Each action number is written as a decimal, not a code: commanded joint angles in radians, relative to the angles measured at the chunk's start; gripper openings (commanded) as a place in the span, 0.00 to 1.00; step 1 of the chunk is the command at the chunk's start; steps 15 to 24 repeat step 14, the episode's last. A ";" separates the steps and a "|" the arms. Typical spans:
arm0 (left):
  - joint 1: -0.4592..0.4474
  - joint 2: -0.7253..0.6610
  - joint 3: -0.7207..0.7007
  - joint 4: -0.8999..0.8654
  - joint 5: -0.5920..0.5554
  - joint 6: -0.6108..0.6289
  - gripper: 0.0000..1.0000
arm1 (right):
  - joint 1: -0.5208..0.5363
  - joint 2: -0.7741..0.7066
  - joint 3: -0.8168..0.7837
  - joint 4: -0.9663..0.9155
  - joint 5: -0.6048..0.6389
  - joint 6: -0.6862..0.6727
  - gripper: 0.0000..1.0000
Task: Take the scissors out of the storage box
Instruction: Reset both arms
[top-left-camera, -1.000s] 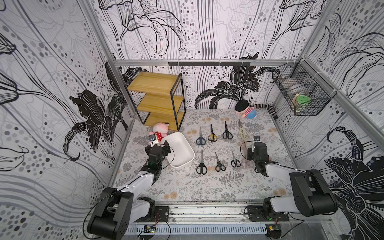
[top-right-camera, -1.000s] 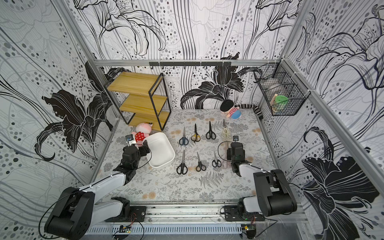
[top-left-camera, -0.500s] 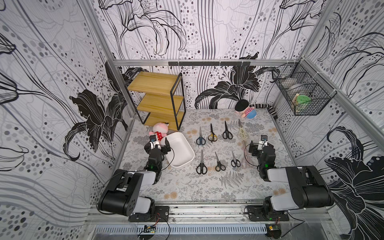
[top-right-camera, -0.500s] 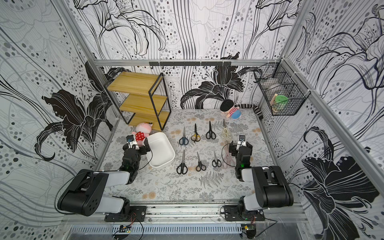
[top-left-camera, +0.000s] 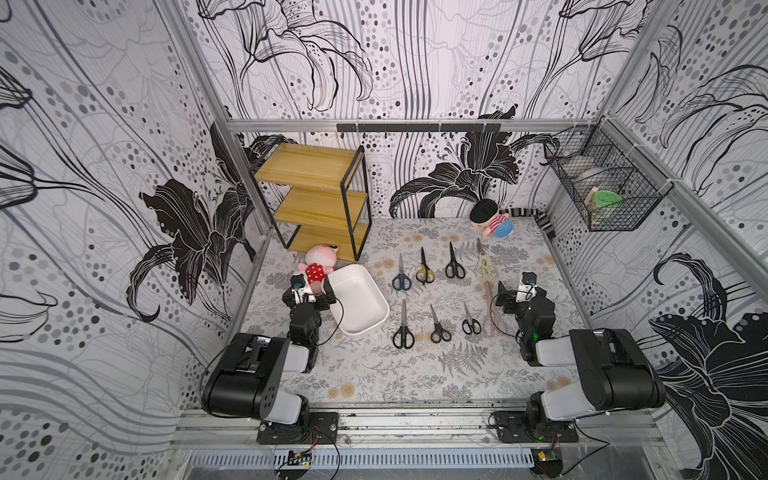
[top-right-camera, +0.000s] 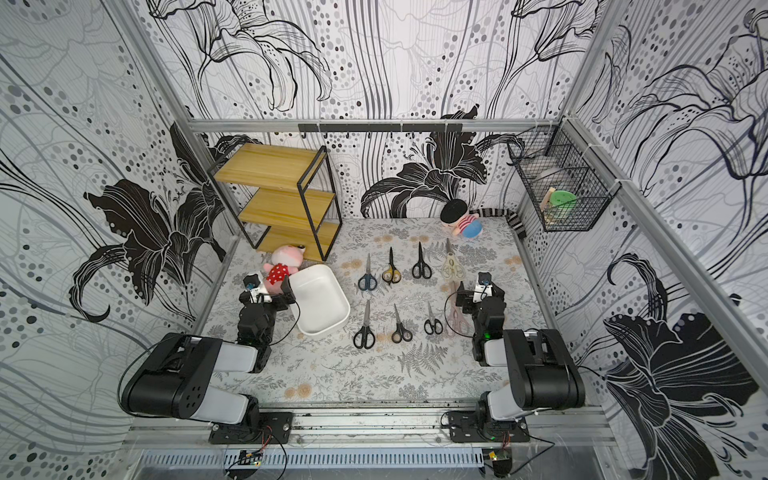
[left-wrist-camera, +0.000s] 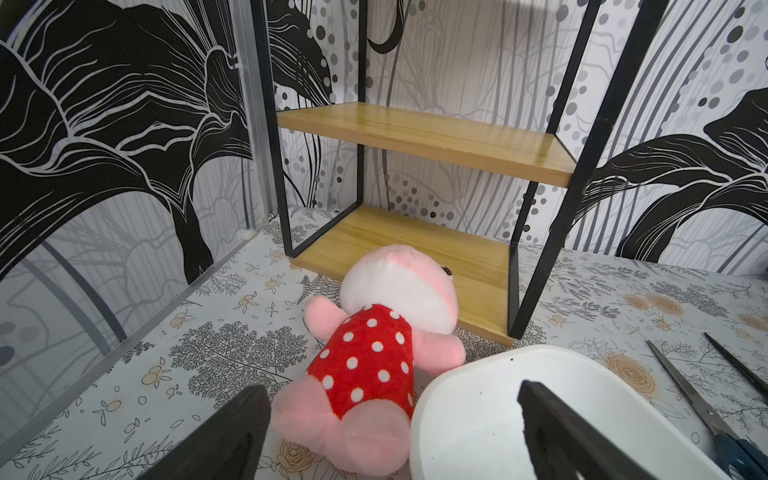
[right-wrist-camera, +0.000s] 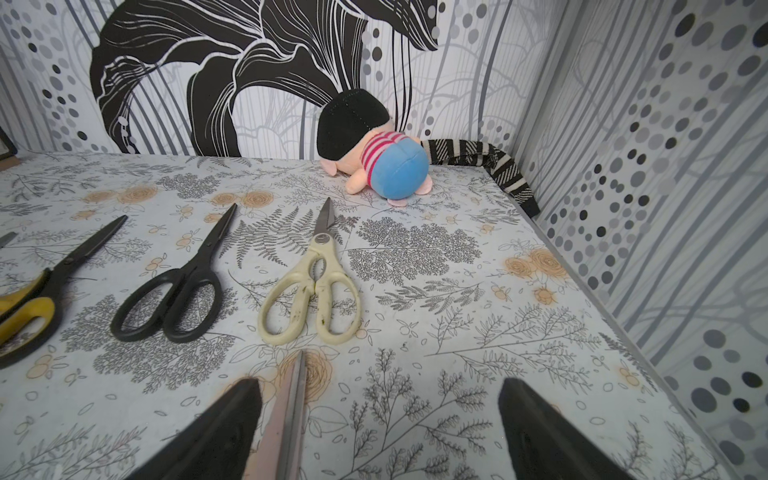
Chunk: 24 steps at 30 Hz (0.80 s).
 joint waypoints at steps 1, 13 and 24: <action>0.004 0.002 0.001 0.050 0.012 -0.006 0.98 | -0.005 0.010 -0.011 0.036 -0.012 0.008 0.95; 0.004 0.003 0.003 0.047 0.017 -0.006 0.98 | -0.005 0.012 -0.008 0.033 -0.018 0.007 0.95; 0.004 0.004 0.002 0.049 0.017 -0.006 0.98 | -0.006 0.012 -0.007 0.034 -0.018 0.006 0.95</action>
